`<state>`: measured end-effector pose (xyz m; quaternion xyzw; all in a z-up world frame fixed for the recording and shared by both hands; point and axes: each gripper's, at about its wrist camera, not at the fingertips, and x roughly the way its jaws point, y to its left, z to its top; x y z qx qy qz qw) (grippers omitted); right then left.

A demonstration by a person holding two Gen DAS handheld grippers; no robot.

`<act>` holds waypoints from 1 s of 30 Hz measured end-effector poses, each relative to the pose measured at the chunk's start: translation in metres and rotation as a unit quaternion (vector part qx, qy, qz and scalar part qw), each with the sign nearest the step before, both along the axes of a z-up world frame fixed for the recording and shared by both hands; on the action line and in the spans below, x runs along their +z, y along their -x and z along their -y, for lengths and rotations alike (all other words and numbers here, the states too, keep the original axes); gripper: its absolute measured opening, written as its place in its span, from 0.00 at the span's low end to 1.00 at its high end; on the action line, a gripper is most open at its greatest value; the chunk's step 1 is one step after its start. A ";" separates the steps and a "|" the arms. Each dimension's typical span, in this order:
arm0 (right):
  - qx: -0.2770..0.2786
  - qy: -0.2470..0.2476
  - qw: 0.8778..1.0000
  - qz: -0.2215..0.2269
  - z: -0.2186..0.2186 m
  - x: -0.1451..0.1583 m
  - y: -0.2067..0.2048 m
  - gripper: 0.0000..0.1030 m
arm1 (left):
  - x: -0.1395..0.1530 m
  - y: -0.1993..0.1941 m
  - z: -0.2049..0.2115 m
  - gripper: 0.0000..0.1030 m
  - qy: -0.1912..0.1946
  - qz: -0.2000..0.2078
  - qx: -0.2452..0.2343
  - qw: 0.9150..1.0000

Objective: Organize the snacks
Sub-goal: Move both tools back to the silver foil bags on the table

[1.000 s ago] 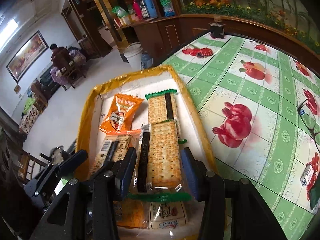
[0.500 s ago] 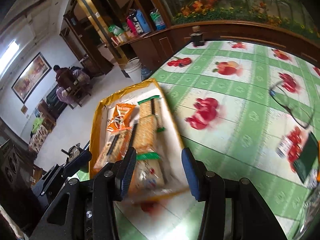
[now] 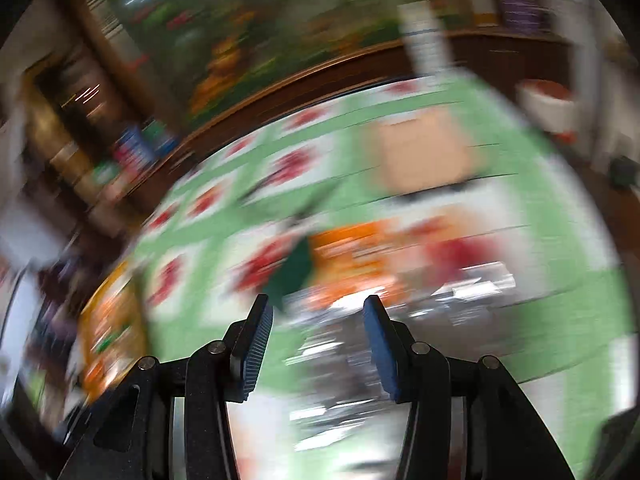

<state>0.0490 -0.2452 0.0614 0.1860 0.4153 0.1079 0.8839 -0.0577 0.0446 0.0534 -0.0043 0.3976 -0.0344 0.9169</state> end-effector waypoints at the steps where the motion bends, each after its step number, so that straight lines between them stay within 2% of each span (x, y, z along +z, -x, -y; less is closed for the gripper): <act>1: -0.041 0.021 0.999 -0.011 0.020 -0.004 -0.002 0.49 | -0.001 -0.001 0.004 0.66 0.003 -0.003 -0.006 1.000; 3: -0.094 0.048 0.994 -0.036 0.044 -0.016 -0.007 0.49 | -0.004 -0.003 0.011 0.66 0.010 -0.009 -0.018 1.000; 4: -0.106 0.044 0.992 -0.052 0.052 -0.024 -0.009 0.49 | -0.005 -0.004 0.014 0.66 0.013 -0.013 -0.024 1.000; 6: -0.087 0.016 0.992 -0.084 0.052 -0.040 -0.015 0.49 | -0.007 -0.003 0.018 0.66 0.015 -0.018 -0.028 0.999; 8: -0.070 -0.002 0.994 -0.088 0.043 -0.042 -0.017 0.49 | -0.007 -0.004 0.020 0.66 0.015 -0.021 -0.029 0.999; 12: 0.015 -0.018 0.996 -0.084 0.000 -0.042 -0.012 0.48 | -0.007 -0.004 0.018 0.67 0.024 -0.026 -0.026 0.999; 15: 0.117 -0.072 0.987 -0.089 -0.030 -0.044 -0.007 0.49 | -0.004 -0.004 0.016 0.73 0.037 -0.026 -0.027 0.999; 16: 0.124 -0.071 0.986 -0.083 -0.033 -0.042 -0.005 0.49 | -0.002 -0.005 0.016 0.77 0.039 -0.026 -0.027 0.999; 20: 0.090 -0.015 0.995 -0.047 -0.030 -0.028 0.002 0.49 | -0.003 -0.015 0.019 0.81 0.036 -0.033 -0.014 0.999; 25: 0.095 -0.049 0.993 -0.058 -0.026 -0.031 0.004 0.49 | -0.018 -0.036 0.021 0.83 0.017 -0.065 0.033 0.997; 30: 0.111 -0.057 0.991 -0.049 -0.031 -0.025 0.017 0.49 | -0.036 -0.054 0.018 0.83 -0.008 -0.082 0.063 0.995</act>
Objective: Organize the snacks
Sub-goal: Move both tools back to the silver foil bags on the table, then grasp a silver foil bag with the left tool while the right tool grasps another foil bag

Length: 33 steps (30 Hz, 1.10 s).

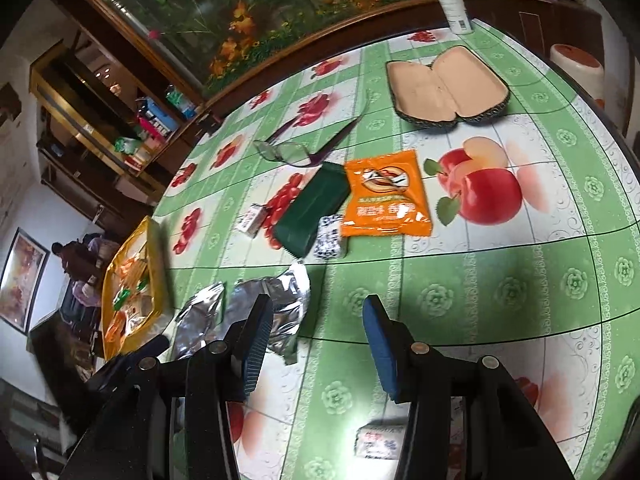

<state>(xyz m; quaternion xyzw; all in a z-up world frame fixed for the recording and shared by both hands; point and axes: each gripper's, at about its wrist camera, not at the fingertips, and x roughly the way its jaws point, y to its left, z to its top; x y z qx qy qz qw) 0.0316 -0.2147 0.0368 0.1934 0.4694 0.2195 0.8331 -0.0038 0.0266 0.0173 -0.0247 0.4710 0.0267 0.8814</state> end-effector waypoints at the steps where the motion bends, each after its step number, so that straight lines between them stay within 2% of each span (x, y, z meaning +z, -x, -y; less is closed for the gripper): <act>1: 0.003 -0.002 1.000 0.001 -0.002 -0.001 0.000 0.49 | -0.003 -0.003 0.000 0.83 0.000 0.002 -0.001 1.000; 3: 0.009 -0.002 1.000 0.006 -0.004 0.001 0.001 0.49 | -0.009 -0.007 -0.002 0.78 -0.006 0.005 0.002 1.000; 4: 0.010 -0.002 1.000 0.008 -0.005 0.002 0.002 0.49 | -0.008 -0.005 0.000 0.68 -0.016 0.013 0.001 1.000; 5: 0.011 -0.003 1.000 0.011 -0.005 0.003 0.002 0.49 | -0.007 -0.004 0.000 0.64 -0.017 0.018 -0.002 1.000; 7: 0.012 -0.003 1.000 0.015 -0.003 0.005 0.003 0.50 | -0.006 -0.002 -0.001 0.62 -0.013 0.016 -0.009 1.000; 11: 0.024 0.004 0.999 0.021 -0.014 0.003 0.001 0.51 | -0.004 0.018 -0.004 0.62 0.000 0.013 -0.036 0.999; 14: 0.043 0.021 0.998 0.031 -0.032 0.003 -0.006 0.51 | 0.001 0.037 -0.011 0.62 0.028 0.008 -0.059 0.998; 18: 0.069 0.040 0.996 0.040 -0.059 0.001 -0.024 0.51 | 0.000 0.056 -0.019 0.62 0.040 0.003 -0.060 0.997; 22: 0.090 0.087 0.991 0.038 -0.084 -0.012 -0.042 0.52 | -0.001 0.064 -0.021 0.62 0.028 0.011 -0.054 0.998; 24: 0.111 0.104 0.988 0.020 -0.090 -0.015 -0.040 0.53 | 0.000 0.065 -0.025 0.62 0.040 0.014 -0.051 0.998; 26: 0.142 0.098 0.985 0.003 -0.088 -0.012 -0.029 0.58 | 0.000 0.065 -0.027 0.62 0.045 0.015 -0.050 0.998; 27: 0.178 0.084 0.980 0.001 -0.087 -0.008 -0.017 0.63 | 0.000 0.065 -0.028 0.62 0.046 0.016 -0.050 0.998; 29: 0.212 0.059 0.975 0.010 -0.084 -0.003 -0.003 0.65 | 0.000 0.065 -0.029 0.62 0.051 0.016 -0.050 0.997; 31: 0.210 0.040 0.976 0.031 -0.075 0.005 -0.001 0.65 | 0.000 0.066 -0.029 0.62 0.053 0.018 -0.050 0.997; 33: 0.185 0.057 0.980 0.046 -0.069 0.007 -0.007 0.72 | 0.000 0.067 -0.030 0.62 0.057 0.020 -0.047 0.997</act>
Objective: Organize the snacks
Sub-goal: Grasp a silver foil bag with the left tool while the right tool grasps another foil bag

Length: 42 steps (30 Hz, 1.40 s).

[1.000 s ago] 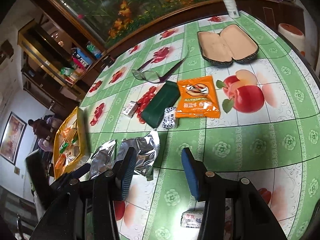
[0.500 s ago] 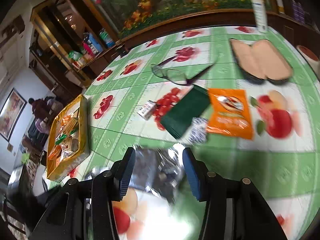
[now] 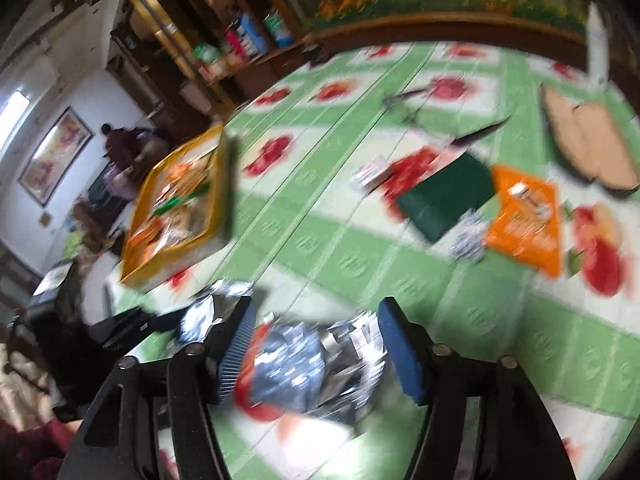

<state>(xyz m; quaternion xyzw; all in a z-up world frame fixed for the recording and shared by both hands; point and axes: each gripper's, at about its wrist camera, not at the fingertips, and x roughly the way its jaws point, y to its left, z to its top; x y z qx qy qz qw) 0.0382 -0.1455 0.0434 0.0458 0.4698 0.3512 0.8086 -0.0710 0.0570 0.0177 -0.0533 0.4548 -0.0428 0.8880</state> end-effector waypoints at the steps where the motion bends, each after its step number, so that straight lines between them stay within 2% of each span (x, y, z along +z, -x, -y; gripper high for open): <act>1: -0.014 0.001 1.000 -0.003 0.002 -0.003 -0.003 0.72 | 0.000 0.001 -0.002 0.62 0.004 0.001 0.002 1.000; 4: -0.043 0.009 0.998 -0.037 0.006 -0.018 -0.014 0.72 | 0.001 0.002 -0.007 0.62 0.018 0.004 0.010 1.000; 6: -0.044 0.012 0.998 -0.045 0.007 -0.019 -0.013 0.72 | 0.001 0.002 -0.009 0.62 0.023 0.005 0.013 1.000; 8: -0.036 0.002 0.999 -0.037 0.008 -0.013 -0.009 0.72 | 0.001 0.003 -0.010 0.63 0.026 0.006 0.016 1.000; 11: -0.016 -0.002 1.000 -0.012 0.004 -0.004 0.007 0.86 | 0.001 0.004 -0.014 0.63 0.031 0.008 0.024 0.999; 14: 0.001 0.012 1.000 -0.001 -0.010 -0.006 0.025 0.87 | 0.002 0.005 -0.016 0.63 0.033 0.011 0.031 0.999; 19: 0.036 0.079 0.995 0.055 -0.037 -0.007 0.054 0.87 | 0.005 0.009 -0.019 0.63 0.026 0.023 0.050 0.998; 24: 0.040 0.149 0.985 0.078 -0.052 -0.022 0.059 0.87 | 0.005 0.008 -0.019 0.63 0.026 0.023 0.053 0.998; 26: 0.029 0.166 0.982 0.087 -0.053 -0.026 0.059 0.81 | 0.005 0.008 -0.018 0.63 0.025 0.024 0.052 0.998; 27: 0.025 0.178 0.979 0.097 -0.054 -0.027 0.060 0.70 | 0.005 0.008 -0.018 0.63 0.025 0.025 0.050 0.998; 28: 0.024 0.184 0.978 0.099 -0.054 -0.028 0.060 0.51 | 0.005 0.008 -0.018 0.63 0.025 0.024 0.049 0.998; 30: 0.020 0.171 0.981 0.085 -0.049 -0.029 0.055 0.47 | 0.005 0.008 -0.018 0.63 0.025 0.024 0.049 0.998; 37: 0.013 0.156 0.982 0.102 -0.045 -0.020 0.058 0.32 | 0.005 0.008 -0.017 0.63 0.026 0.027 0.047 0.998; 42: -0.003 0.131 0.987 0.093 -0.039 -0.015 0.053 0.29 | 0.006 0.009 -0.018 0.63 0.026 0.029 0.048 0.998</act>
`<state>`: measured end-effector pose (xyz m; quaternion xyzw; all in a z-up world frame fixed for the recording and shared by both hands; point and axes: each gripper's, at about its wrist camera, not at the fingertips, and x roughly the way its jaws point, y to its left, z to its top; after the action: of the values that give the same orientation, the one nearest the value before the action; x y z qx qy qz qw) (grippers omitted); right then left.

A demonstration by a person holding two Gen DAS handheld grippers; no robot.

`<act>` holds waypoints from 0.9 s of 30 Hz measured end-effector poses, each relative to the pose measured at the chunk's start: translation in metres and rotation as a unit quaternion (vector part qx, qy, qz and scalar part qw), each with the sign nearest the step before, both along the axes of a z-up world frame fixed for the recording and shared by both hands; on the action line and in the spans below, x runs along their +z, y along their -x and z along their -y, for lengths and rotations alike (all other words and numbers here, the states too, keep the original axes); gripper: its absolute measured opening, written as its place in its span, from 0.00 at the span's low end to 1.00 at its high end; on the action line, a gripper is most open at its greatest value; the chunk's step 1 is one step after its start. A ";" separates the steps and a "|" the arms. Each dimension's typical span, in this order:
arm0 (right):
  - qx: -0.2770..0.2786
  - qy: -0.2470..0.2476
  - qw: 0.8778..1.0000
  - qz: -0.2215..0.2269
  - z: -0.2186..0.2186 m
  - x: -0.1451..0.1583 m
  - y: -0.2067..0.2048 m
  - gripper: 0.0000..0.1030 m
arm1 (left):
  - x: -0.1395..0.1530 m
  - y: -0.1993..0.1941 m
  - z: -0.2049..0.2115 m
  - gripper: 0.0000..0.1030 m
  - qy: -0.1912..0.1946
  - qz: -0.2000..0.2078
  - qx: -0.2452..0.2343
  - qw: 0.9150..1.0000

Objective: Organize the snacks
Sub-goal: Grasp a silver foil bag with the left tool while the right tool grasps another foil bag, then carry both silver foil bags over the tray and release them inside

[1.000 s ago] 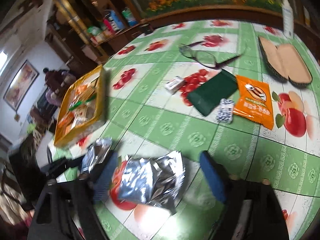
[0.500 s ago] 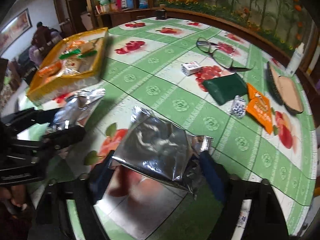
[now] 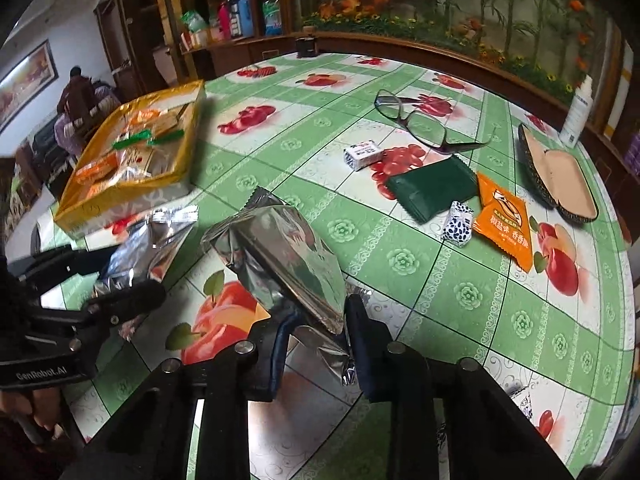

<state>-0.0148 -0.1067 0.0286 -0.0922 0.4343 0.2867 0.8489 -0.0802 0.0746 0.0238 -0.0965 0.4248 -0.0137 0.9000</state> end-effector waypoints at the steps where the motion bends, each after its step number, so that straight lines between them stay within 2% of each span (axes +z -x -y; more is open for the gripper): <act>1: -0.001 -0.009 1.000 -0.006 0.002 0.001 -0.001 0.29 | 0.000 0.000 0.000 0.63 0.000 0.001 0.000 1.000; 6: -0.003 -0.057 0.998 -0.032 0.010 0.005 -0.005 0.29 | 0.001 0.001 0.001 0.63 -0.001 0.003 0.000 1.000; 12: -0.006 -0.089 0.995 -0.051 0.014 0.007 -0.009 0.29 | 0.003 0.003 0.002 0.63 -0.001 0.007 0.000 1.000; 20: -0.004 -0.146 0.987 -0.070 0.014 0.016 -0.010 0.29 | 0.013 0.009 0.000 0.63 -0.005 0.032 0.006 0.999; 27: 0.001 -0.170 0.982 -0.078 0.003 0.023 -0.008 0.29 | 0.033 0.017 -0.015 0.63 -0.008 0.058 0.025 0.998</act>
<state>-0.0073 -0.1101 0.0519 0.0755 0.4443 0.3637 0.8152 -0.0973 0.0898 0.0565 -0.0991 0.3692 0.0063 0.9240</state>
